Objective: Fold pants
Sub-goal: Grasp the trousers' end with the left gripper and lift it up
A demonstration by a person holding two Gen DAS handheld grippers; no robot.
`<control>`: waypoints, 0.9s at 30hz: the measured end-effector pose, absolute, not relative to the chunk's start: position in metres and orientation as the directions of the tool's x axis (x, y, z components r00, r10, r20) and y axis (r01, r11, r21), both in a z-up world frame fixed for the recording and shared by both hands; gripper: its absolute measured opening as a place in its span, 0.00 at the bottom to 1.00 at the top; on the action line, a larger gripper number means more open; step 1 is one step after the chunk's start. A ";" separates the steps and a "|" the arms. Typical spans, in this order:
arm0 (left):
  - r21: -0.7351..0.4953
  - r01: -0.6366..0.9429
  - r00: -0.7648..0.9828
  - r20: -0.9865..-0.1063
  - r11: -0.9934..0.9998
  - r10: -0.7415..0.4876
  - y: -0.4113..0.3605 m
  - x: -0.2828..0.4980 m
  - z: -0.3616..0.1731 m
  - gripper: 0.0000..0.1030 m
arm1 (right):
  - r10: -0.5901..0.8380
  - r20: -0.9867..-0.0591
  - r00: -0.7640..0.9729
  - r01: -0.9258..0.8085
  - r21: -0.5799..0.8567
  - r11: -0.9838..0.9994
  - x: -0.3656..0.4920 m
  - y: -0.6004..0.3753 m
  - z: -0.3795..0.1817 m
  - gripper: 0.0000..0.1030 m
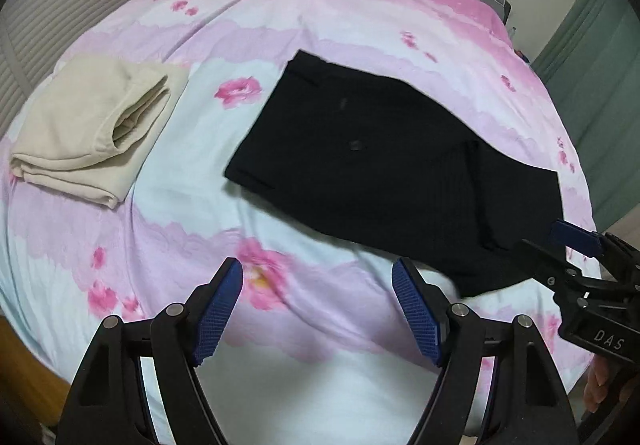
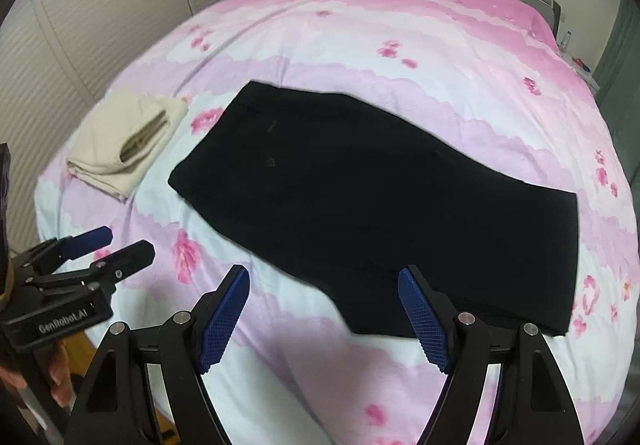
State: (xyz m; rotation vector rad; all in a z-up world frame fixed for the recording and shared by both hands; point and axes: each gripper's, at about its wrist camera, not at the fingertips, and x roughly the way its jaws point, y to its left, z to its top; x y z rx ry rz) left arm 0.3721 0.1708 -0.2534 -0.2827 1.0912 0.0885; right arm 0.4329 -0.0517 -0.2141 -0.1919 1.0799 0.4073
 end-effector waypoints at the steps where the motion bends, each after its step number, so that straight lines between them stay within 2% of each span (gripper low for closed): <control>1: -0.198 -0.213 0.460 -0.884 0.957 -0.081 0.179 0.375 -0.259 0.74 | 0.219 -0.890 0.400 -0.415 0.037 0.909 0.435 -0.041 -0.220 0.75; 10: -0.403 -0.223 0.481 -0.837 0.888 -0.259 0.250 0.419 -0.317 0.74 | 0.150 -0.921 0.361 -0.408 -0.011 0.913 0.463 0.029 -0.265 0.75; 14: -0.525 -0.235 0.463 -0.801 0.818 -0.381 0.274 0.442 -0.349 0.74 | 0.122 -0.929 0.350 -0.407 -0.033 0.913 0.479 0.049 -0.274 0.75; 24: -0.622 -0.192 0.402 -0.756 0.759 -0.517 0.294 0.485 -0.388 0.73 | 0.078 -0.942 0.326 -0.432 -0.075 0.899 0.495 0.086 -0.285 0.75; 26: -0.664 -0.195 0.417 -0.723 0.722 -0.551 0.300 0.490 -0.387 0.50 | 0.073 -0.945 0.318 -0.431 -0.076 0.899 0.499 0.092 -0.289 0.75; 27: -0.686 -0.195 0.426 -0.703 0.701 -0.569 0.304 0.492 -0.384 0.47 | 0.070 -0.947 0.313 -0.428 -0.075 0.901 0.501 0.094 -0.290 0.75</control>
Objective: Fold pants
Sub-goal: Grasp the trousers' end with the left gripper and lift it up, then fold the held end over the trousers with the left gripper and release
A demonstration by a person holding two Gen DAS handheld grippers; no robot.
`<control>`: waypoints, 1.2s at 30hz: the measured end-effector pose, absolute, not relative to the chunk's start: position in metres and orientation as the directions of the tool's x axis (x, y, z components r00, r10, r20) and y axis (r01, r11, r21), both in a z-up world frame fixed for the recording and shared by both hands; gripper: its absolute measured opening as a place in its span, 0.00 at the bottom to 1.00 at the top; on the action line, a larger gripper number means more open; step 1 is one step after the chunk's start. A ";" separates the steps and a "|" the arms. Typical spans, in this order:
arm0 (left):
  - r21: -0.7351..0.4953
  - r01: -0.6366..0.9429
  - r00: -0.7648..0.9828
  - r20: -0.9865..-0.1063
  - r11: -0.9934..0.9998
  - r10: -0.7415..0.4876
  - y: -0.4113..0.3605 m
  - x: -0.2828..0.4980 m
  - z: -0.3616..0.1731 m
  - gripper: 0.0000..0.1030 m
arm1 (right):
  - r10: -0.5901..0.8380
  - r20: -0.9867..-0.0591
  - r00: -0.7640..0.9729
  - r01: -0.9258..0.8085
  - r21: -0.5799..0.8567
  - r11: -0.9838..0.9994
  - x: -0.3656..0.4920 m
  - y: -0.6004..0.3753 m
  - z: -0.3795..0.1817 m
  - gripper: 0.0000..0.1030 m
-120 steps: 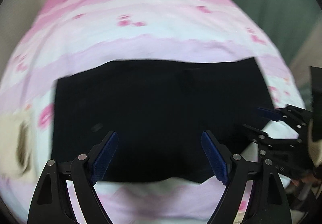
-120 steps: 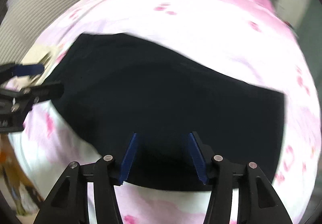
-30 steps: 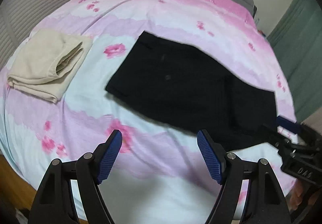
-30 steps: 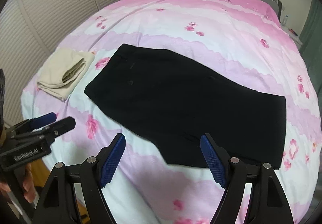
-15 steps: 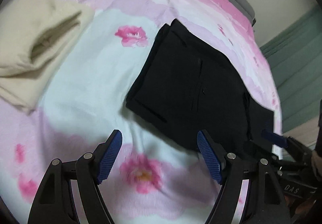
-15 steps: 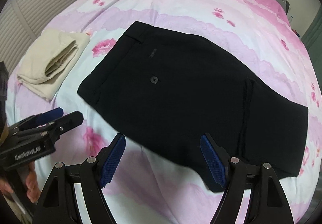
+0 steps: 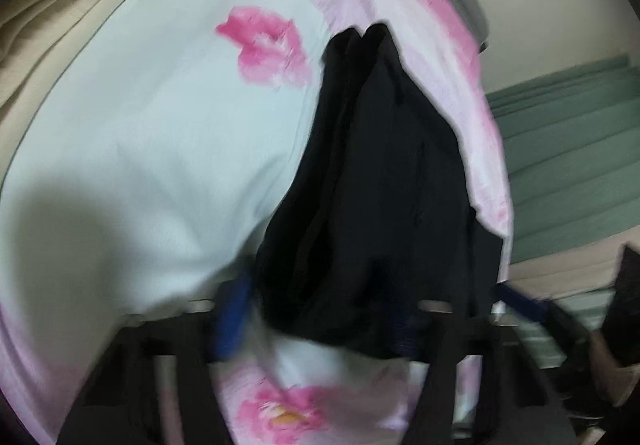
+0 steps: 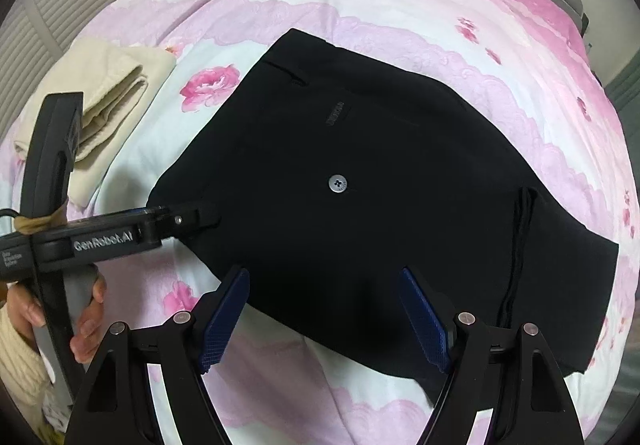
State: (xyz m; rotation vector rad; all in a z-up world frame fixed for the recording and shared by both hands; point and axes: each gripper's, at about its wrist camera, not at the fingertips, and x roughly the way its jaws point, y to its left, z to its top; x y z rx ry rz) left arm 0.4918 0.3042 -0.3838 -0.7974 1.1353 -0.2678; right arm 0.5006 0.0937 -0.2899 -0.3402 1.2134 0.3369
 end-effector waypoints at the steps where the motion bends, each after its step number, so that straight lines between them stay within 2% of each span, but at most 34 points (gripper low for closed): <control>1: -0.705 -0.182 0.436 -0.683 0.686 -0.586 0.306 0.493 -0.382 0.40 | 0.071 -0.949 0.309 -0.424 -0.071 0.903 0.502 0.096 -0.291 0.75; 3: -0.756 -0.149 0.453 -0.625 0.637 -0.636 0.311 0.495 -0.376 0.33 | 0.073 -0.950 0.304 -0.415 -0.063 0.908 0.506 0.098 -0.291 0.75; 5: -0.792 -0.113 0.461 -0.577 0.601 -0.674 0.313 0.498 -0.371 0.33 | 0.074 -0.948 0.308 -0.409 -0.062 0.910 0.508 0.100 -0.290 0.75; 10: -0.765 -0.146 0.374 -0.630 0.628 -0.681 0.300 0.527 -0.396 0.33 | 0.077 -0.945 0.318 -0.392 -0.057 0.918 0.512 0.101 -0.284 0.75; 14: -0.777 -0.172 0.337 -0.624 0.606 -0.705 0.286 0.546 -0.408 0.33 | 0.073 -0.942 0.328 -0.377 -0.060 0.924 0.514 0.098 -0.279 0.75; 17: -0.717 -0.170 0.308 -0.690 0.676 -0.655 0.264 0.559 -0.400 0.33 | 0.064 -0.936 0.347 -0.357 -0.069 0.932 0.514 0.091 -0.274 0.75; 19: -0.609 -0.124 0.289 -0.778 0.784 -0.558 0.242 0.564 -0.383 0.24 | 0.055 -0.935 0.351 -0.332 -0.069 0.941 0.516 0.083 -0.273 0.75; 21: -0.526 -0.088 0.285 -0.827 0.846 -0.484 0.226 0.566 -0.363 0.19 | 0.054 -0.933 0.355 -0.306 -0.062 0.950 0.516 0.073 -0.270 0.75; 27: -0.445 -0.118 0.330 -0.860 0.888 -0.388 0.207 0.560 -0.296 0.19 | 0.056 -0.920 0.389 -0.217 -0.032 0.976 0.509 0.025 -0.247 0.75; 30: -0.365 -0.091 0.362 -0.879 0.927 -0.311 0.178 0.556 -0.253 0.19 | 0.061 -0.903 0.426 -0.168 -0.012 0.986 0.503 -0.007 -0.228 0.75; 36: -0.298 -0.043 0.406 -0.878 0.954 -0.256 0.118 0.552 -0.178 0.19 | 0.070 -0.851 0.520 -0.061 0.045 0.997 0.487 -0.088 -0.188 0.75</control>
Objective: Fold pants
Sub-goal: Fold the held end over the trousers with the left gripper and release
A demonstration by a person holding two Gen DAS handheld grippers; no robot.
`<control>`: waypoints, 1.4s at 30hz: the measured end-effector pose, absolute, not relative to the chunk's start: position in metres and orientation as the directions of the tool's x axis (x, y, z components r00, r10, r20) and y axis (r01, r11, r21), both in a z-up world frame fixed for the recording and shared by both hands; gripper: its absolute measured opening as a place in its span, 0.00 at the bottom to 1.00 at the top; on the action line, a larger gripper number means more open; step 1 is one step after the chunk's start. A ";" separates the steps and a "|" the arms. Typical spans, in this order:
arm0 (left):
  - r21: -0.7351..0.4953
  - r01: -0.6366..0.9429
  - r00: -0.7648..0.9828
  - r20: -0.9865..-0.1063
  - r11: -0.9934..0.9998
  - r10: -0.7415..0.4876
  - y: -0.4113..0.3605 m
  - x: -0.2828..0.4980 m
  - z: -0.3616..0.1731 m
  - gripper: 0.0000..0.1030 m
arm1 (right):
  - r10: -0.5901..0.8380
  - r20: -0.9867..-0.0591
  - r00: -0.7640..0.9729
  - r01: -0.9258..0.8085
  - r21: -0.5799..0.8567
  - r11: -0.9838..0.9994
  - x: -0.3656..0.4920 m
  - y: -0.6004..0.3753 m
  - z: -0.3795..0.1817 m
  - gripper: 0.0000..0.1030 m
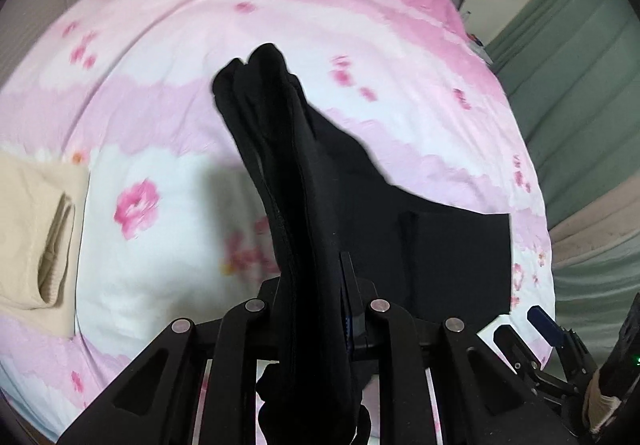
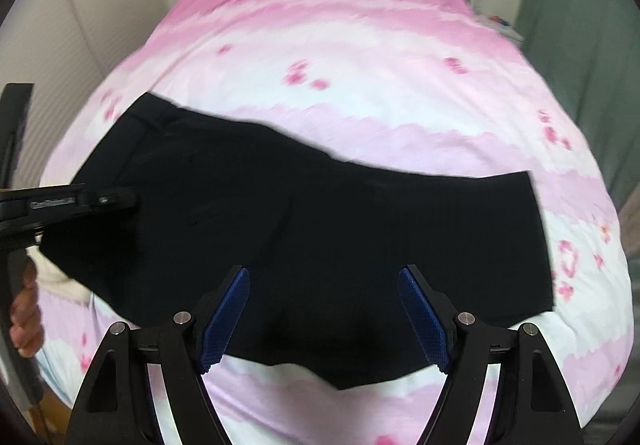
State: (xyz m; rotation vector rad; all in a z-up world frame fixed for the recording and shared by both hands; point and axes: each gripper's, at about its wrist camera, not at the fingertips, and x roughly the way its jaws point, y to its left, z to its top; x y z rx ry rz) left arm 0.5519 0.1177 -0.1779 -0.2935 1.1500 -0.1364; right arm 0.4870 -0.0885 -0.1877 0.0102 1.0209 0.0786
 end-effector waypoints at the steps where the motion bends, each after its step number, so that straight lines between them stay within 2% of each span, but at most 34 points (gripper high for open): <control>1: -0.294 -0.033 0.413 -0.874 0.955 -0.255 0.106 0.552 -0.167 0.19 | 0.070 -0.844 0.532 -0.049 0.052 0.997 0.484 -0.100 -0.183 0.75; 8: -0.198 0.049 0.432 -0.879 0.979 -0.200 -0.015 0.553 -0.121 0.19 | 0.085 -0.802 0.592 0.001 0.107 0.994 0.469 -0.208 -0.152 0.75; 13: -0.131 0.074 0.413 -0.898 0.989 -0.150 -0.102 0.560 -0.126 0.19 | 0.080 -0.791 0.607 0.011 0.109 0.994 0.458 -0.289 -0.141 0.75; 21: -0.034 0.065 0.313 -0.948 0.997 -0.053 -0.216 0.576 -0.190 0.19 | 0.071 -0.806 0.588 0.029 0.109 0.994 0.459 -0.397 -0.155 0.75; 32: 0.022 0.100 0.183 -0.983 0.995 0.003 -0.301 0.591 -0.272 0.20 | 0.074 -0.861 0.503 0.109 0.148 0.983 0.455 -0.483 -0.206 0.75; 36: -0.024 0.111 0.118 -0.992 0.994 -0.037 -0.317 0.598 -0.286 0.37 | 0.052 -0.875 0.482 0.142 0.137 0.980 0.453 -0.497 -0.215 0.75; 37: -0.045 0.129 0.127 -0.990 0.991 -0.061 -0.322 0.595 -0.283 0.50 | 0.049 -0.878 0.476 0.145 0.134 0.980 0.453 -0.499 -0.217 0.75; 39: -0.058 0.152 0.179 -0.980 0.987 -0.085 -0.327 0.589 -0.268 0.64 | 0.052 -0.880 0.472 0.148 0.137 0.980 0.453 -0.503 -0.218 0.75; 42: -0.073 0.156 0.253 -0.961 0.985 -0.111 -0.322 0.578 -0.240 0.65 | 0.058 -0.880 0.472 0.149 0.145 0.978 0.455 -0.505 -0.217 0.75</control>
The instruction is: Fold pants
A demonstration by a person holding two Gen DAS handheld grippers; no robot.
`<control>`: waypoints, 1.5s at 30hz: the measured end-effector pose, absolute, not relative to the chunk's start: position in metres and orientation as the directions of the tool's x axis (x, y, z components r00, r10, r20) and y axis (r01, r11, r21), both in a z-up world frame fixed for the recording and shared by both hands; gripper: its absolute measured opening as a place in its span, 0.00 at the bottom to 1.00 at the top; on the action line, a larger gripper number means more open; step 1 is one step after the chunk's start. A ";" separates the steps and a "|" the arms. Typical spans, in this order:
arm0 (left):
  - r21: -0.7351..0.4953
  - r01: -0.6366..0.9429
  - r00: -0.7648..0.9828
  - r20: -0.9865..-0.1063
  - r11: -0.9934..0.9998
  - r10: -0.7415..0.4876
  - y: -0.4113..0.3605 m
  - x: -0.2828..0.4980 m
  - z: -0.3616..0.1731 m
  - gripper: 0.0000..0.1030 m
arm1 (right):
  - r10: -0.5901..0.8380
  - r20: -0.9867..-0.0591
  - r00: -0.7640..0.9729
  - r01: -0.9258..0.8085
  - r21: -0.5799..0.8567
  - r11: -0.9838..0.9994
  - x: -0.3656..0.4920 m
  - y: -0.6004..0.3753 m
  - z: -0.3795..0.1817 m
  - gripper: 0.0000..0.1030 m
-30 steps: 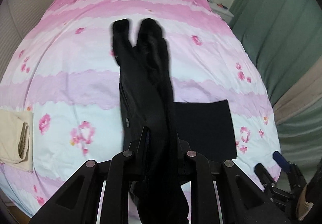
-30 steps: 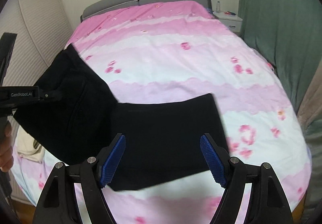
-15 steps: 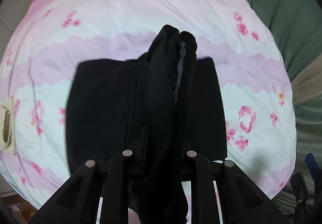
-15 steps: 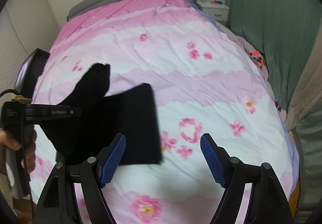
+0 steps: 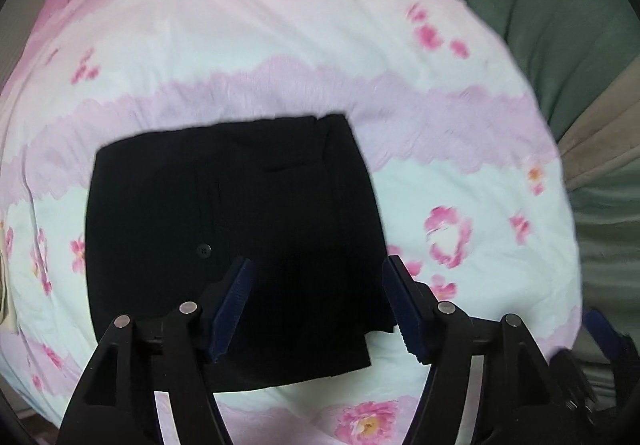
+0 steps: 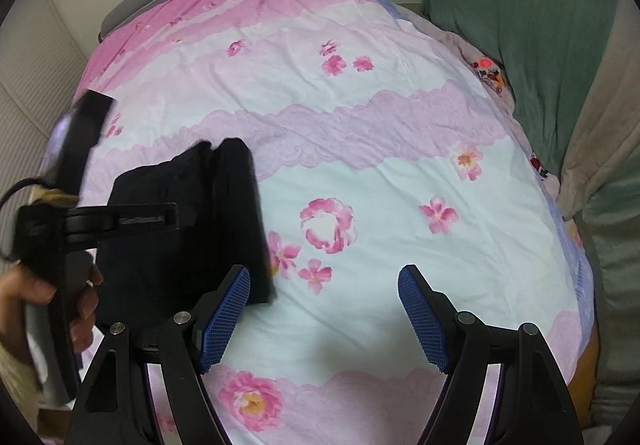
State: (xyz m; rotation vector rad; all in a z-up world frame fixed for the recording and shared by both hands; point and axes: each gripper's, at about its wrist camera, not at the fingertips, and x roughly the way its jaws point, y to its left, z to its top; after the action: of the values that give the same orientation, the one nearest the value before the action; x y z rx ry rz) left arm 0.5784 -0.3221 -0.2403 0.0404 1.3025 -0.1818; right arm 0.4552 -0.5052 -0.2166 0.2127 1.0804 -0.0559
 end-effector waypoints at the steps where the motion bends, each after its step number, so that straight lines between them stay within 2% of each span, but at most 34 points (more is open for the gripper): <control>1: -0.070 0.147 0.268 -0.958 0.987 -0.107 -0.317 0.577 -0.234 0.65 | 0.063 -0.878 0.474 0.146 0.149 0.978 0.456 -0.505 -0.216 0.75; 5: -0.006 0.089 0.318 -0.947 0.996 -0.034 -0.276 0.561 -0.220 0.69 | 0.109 -0.873 0.475 0.099 0.176 0.979 0.466 -0.495 -0.219 0.75; 10: 0.103 -0.023 0.269 -0.957 0.994 0.105 -0.218 0.540 -0.240 0.69 | 0.203 -0.868 0.452 -0.011 0.222 0.975 0.483 -0.463 -0.233 0.75; 13: 0.104 -0.085 0.225 -0.967 0.991 0.121 -0.195 0.527 -0.255 0.69 | 0.257 -0.872 0.416 -0.086 0.244 0.966 0.494 -0.439 -0.250 0.73; 16: 0.107 -0.118 0.195 -0.972 0.987 0.129 -0.187 0.517 -0.269 0.69 | 0.319 -0.869 0.378 -0.141 0.286 0.948 0.501 -0.422 -0.266 0.63; 18: 0.102 -0.122 0.172 -0.977 0.987 0.122 -0.189 0.513 -0.279 0.69 | 0.359 -0.872 0.333 -0.160 0.323 0.933 0.508 -0.413 -0.283 0.53; 21: 0.092 -0.124 0.157 -0.981 0.988 0.111 -0.196 0.509 -0.290 0.69 | 0.390 -0.878 0.279 -0.163 0.357 0.920 0.517 -0.407 -0.308 0.45; 29: 0.095 -0.083 0.149 -0.983 0.992 0.107 -0.217 0.515 -0.303 0.69 | 0.418 -0.888 0.193 -0.095 0.407 0.909 0.530 -0.402 -0.351 0.35; 33: 0.099 -0.075 0.175 -0.978 0.992 0.110 -0.220 0.516 -0.294 0.69 | 0.423 -0.885 0.195 -0.115 0.408 0.906 0.526 -0.394 -0.342 0.29; 37: 0.087 -0.090 0.178 -0.979 0.992 0.102 -0.214 0.513 -0.289 0.69 | 0.467 -0.852 0.238 -0.149 0.443 0.884 0.521 -0.387 -0.321 0.28; 40: 0.096 -0.085 0.174 -0.979 0.992 0.110 -0.214 0.512 -0.289 0.69 | 0.467 -0.851 0.238 -0.137 0.447 0.884 0.527 -0.378 -0.328 0.28; 42: 0.102 -0.078 0.171 -0.979 0.992 0.114 -0.213 0.510 -0.289 0.69 | 0.454 -0.866 0.210 -0.110 0.440 0.891 0.536 -0.375 -0.342 0.14; 45: 0.100 -0.085 0.170 -0.979 0.991 0.113 -0.210 0.507 -0.288 0.69 | 0.417 -0.883 0.213 -0.112 0.402 0.909 0.539 -0.376 -0.342 0.09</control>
State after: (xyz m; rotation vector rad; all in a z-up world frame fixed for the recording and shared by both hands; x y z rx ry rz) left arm 0.5071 -0.2101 -0.2885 0.0244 1.3927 0.1408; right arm 0.5391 -0.3756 -0.3420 0.2745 1.3088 0.3740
